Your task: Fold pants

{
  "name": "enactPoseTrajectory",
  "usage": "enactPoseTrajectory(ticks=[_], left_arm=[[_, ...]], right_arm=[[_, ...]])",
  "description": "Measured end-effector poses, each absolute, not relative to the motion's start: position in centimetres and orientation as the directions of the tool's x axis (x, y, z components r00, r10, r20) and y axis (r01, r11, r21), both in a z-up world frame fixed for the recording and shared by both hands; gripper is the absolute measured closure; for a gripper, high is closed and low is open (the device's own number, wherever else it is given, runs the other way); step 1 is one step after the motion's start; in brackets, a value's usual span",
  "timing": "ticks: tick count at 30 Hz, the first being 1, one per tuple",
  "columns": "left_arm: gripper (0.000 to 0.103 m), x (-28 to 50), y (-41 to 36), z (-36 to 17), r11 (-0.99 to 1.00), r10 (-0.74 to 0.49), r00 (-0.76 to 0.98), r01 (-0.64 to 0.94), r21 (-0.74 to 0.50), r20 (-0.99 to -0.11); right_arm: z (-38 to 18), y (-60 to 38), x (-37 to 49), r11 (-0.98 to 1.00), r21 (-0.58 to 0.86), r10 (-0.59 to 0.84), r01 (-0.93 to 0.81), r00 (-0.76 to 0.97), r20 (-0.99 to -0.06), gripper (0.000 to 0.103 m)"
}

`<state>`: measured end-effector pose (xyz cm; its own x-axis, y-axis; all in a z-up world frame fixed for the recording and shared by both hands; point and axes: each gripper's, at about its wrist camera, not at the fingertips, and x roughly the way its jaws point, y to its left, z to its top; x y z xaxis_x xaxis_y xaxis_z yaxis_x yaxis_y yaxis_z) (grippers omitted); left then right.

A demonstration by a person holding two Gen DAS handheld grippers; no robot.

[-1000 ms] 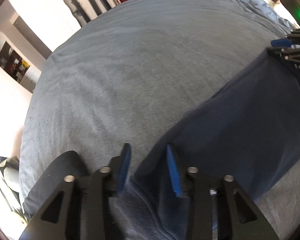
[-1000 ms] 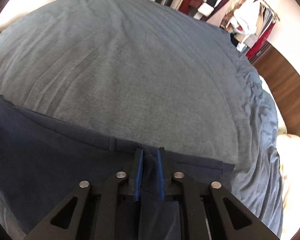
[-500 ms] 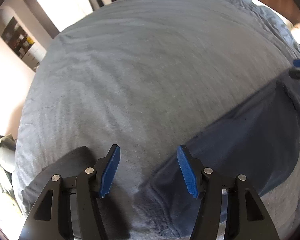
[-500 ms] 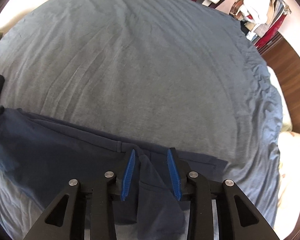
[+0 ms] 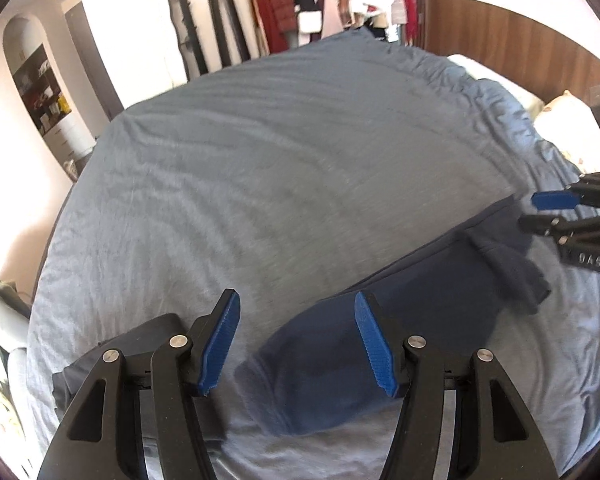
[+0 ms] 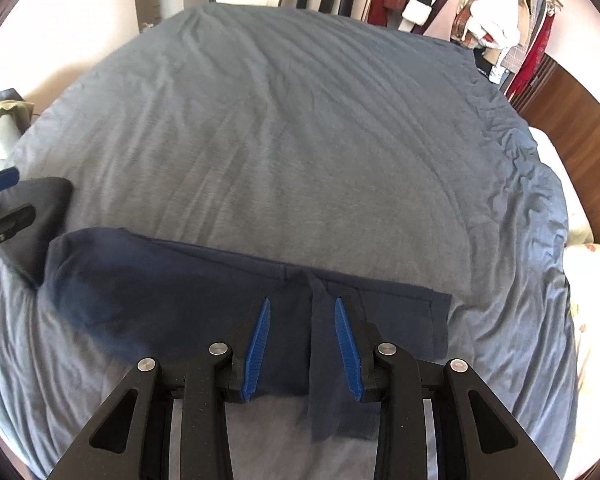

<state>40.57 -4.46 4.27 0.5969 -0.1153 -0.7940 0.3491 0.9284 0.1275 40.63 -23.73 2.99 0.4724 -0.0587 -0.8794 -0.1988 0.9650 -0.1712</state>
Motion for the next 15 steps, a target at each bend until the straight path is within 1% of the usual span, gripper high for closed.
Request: enactPoseTrajectory(ticks=[3, 6, 9, 15], left_arm=[[0.041, 39.5, -5.9, 5.0, 0.932, -0.12, 0.598, 0.344, 0.117, -0.793], [0.041, 38.4, -7.8, 5.2, 0.925, -0.165, 0.571, 0.373, 0.075, -0.804], [0.041, 37.2, -9.9, 5.1, 0.918, -0.185, 0.563, 0.391, 0.063, -0.806], [0.041, 35.0, -13.1, 3.6, 0.906, -0.224, 0.527, 0.422, 0.023, -0.819]], right_arm=[[4.0, -23.6, 39.0, 0.964, -0.16, -0.036, -0.213, 0.49, -0.871, 0.069], [4.8, -23.2, 37.3, 0.961, -0.149, -0.011, -0.233, 0.505, -0.863, 0.069], [5.3, -23.1, 35.8, 0.957, -0.146, 0.002, -0.25, 0.511, -0.86, 0.069], [4.3, -24.7, 33.4, 0.962, -0.142, -0.003, -0.235, 0.509, -0.861, 0.069]])
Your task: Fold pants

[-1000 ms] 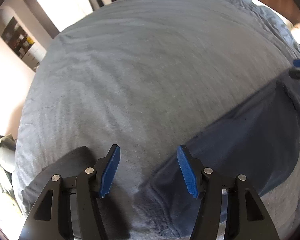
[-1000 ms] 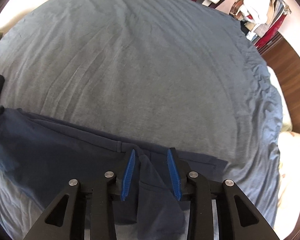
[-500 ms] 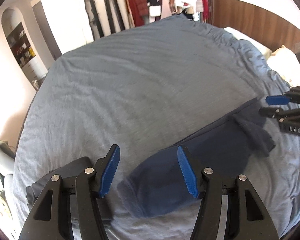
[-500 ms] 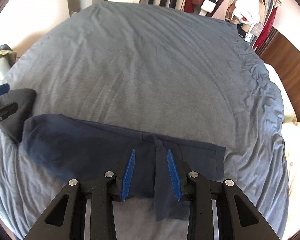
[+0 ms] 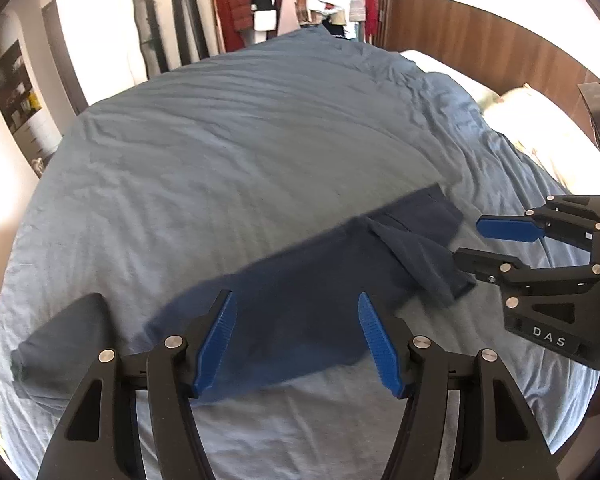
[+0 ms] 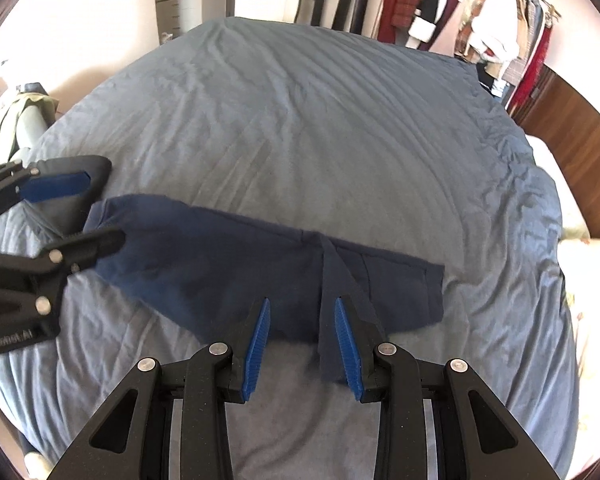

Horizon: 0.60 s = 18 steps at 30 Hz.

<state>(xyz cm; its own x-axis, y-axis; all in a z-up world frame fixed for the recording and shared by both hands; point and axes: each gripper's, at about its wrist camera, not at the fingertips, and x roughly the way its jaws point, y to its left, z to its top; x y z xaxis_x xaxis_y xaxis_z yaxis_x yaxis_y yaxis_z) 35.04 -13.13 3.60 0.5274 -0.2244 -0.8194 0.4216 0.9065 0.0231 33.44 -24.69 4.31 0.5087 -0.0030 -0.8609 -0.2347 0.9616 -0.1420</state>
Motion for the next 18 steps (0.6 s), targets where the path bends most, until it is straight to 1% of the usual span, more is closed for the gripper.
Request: enactPoseTrajectory(ticks=[3, 9, 14, 18], left_arm=[[0.041, 34.3, -14.1, 2.3, 0.91, -0.233, 0.505, 0.414, -0.003, -0.831], [0.041, 33.2, -15.7, -0.5, 0.918, -0.221, 0.481, 0.397, -0.014, -0.848], [0.04, 33.3, -17.1, -3.0, 0.923, -0.211, 0.445, 0.383, -0.028, -0.87], [0.04, 33.5, -18.2, -4.7, 0.927, -0.189, 0.432, 0.375, -0.014, -0.882]], right_arm=[[3.4, -25.9, 32.2, 0.971, -0.103, 0.023, -0.215, 0.516, -0.856, 0.069], [0.4, -28.0, 30.3, 0.981, -0.034, 0.071, -0.19, 0.521, -0.851, 0.069], [-2.7, -29.0, 30.1, 0.984, -0.013, 0.075, -0.178, 0.479, -0.875, 0.069], [-4.6, -29.8, 30.3, 0.987, -0.009, 0.067, -0.163, 0.457, -0.887, 0.069]])
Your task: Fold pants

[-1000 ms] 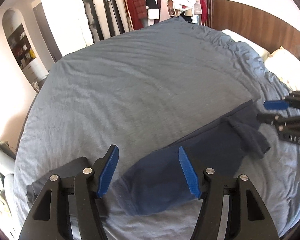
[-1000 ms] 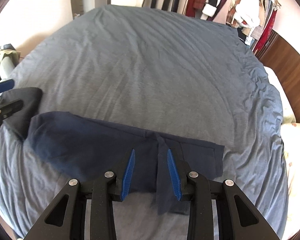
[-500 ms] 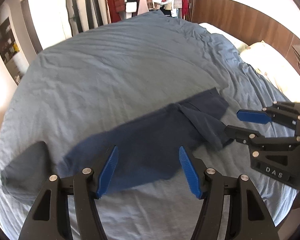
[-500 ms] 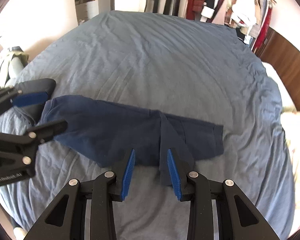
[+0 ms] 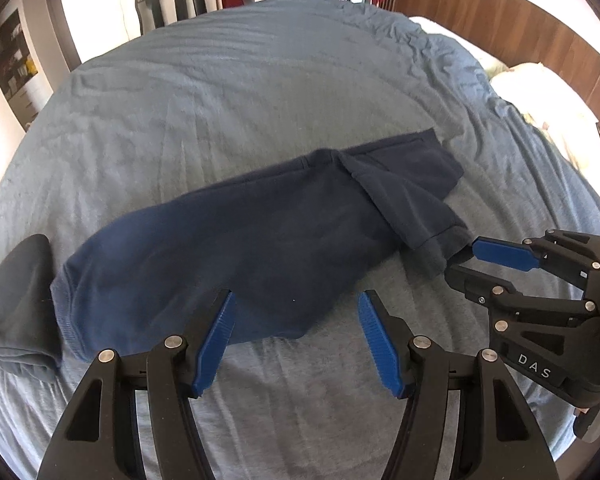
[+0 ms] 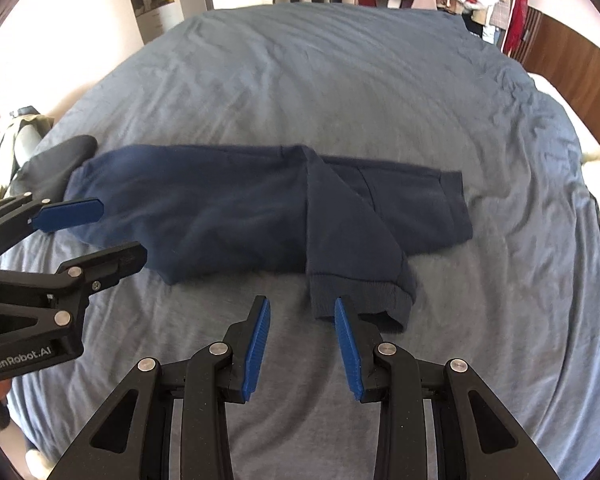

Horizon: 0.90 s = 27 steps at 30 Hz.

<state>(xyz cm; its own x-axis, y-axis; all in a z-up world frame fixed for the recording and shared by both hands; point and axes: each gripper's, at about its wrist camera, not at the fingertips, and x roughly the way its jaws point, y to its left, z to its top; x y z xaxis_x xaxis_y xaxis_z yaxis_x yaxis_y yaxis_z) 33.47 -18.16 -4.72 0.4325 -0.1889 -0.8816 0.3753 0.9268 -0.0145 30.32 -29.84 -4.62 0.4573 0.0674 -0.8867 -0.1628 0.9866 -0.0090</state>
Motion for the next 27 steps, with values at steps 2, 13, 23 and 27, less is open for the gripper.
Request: enactPoseTrajectory(ticks=[2, 13, 23, 27], left_arm=[[0.04, 33.6, -18.6, -5.5, 0.924, -0.189, 0.42, 0.381, -0.016, -0.887], [0.037, 34.3, -18.6, -8.7, 0.927, -0.156, 0.399, 0.375, 0.006, -0.904], [0.037, 35.1, -19.0, -10.3, 0.93, -0.136, 0.38, 0.367, 0.014, -0.915], [0.037, 35.5, -19.3, -9.8, 0.925, -0.138, 0.401, 0.379, 0.027, -0.906]], right_arm=[[-5.5, -30.2, 30.6, 0.988, -0.002, 0.069, -0.156, 0.448, -0.891, 0.069], [-8.3, -28.6, 30.9, 0.966, -0.154, -0.04, -0.205, 0.473, -0.88, 0.07], [-10.1, -27.6, 31.2, 0.933, -0.272, -0.126, -0.237, 0.491, -0.862, 0.092], [-9.0, -28.4, 31.3, 0.936, -0.261, -0.108, -0.237, 0.51, -0.853, 0.097]])
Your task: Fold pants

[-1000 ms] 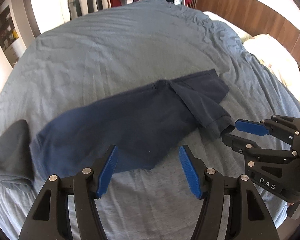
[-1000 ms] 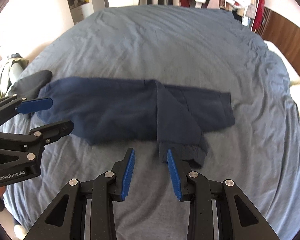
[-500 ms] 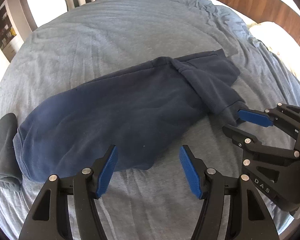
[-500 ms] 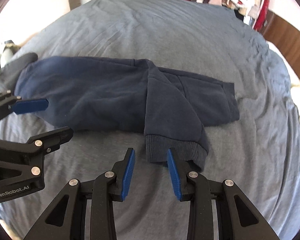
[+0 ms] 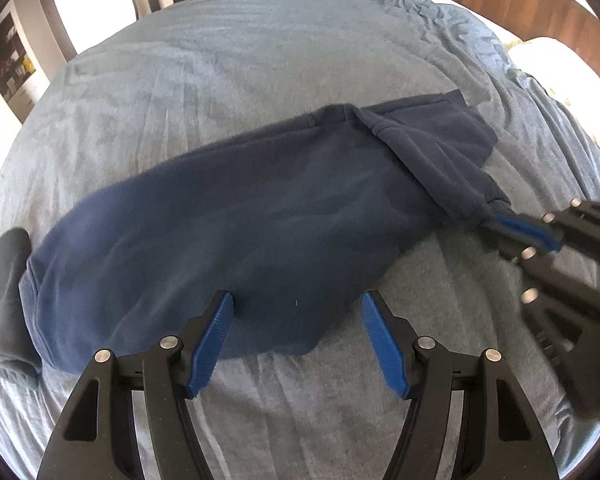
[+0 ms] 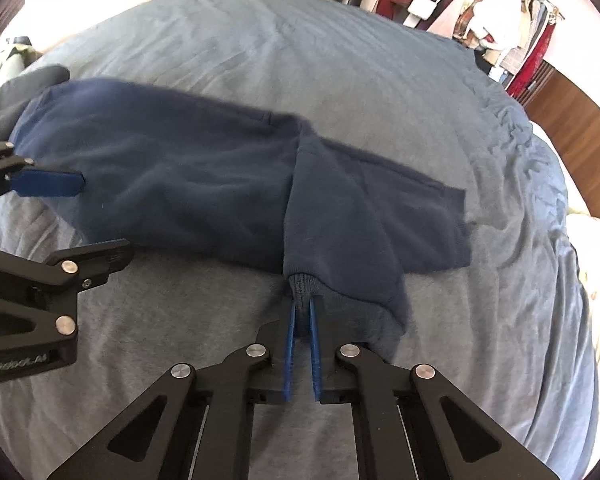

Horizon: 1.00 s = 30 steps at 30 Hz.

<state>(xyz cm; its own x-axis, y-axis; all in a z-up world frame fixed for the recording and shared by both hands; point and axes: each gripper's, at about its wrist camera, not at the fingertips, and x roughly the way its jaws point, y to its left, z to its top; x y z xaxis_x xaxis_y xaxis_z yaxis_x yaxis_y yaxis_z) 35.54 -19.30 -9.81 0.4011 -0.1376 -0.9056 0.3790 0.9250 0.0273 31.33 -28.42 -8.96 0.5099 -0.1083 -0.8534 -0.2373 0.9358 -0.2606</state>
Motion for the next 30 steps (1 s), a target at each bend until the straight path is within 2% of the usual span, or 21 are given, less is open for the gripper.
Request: enactPoseTrajectory(ticks=[7, 14, 30], left_arm=[[0.037, 37.6, -19.9, -8.3, 0.929, -0.152, 0.432, 0.369, 0.02, -0.889], [0.037, 40.0, -21.6, -6.8, 0.926, -0.154, 0.46, 0.376, 0.035, -0.875], [0.037, 43.0, -23.8, -8.9, 0.914, -0.116, 0.448, 0.397, 0.081, -0.887]], right_arm=[[-5.1, -31.6, 33.9, 0.942, -0.288, -0.153, -0.174, 0.54, -0.827, 0.097], [-2.8, -35.3, 39.6, 0.96, -0.255, -0.166, -0.12, 0.491, -0.855, 0.097], [-6.5, -39.6, 48.0, 0.969, -0.24, -0.202, -0.062, 0.363, -0.91, 0.097]])
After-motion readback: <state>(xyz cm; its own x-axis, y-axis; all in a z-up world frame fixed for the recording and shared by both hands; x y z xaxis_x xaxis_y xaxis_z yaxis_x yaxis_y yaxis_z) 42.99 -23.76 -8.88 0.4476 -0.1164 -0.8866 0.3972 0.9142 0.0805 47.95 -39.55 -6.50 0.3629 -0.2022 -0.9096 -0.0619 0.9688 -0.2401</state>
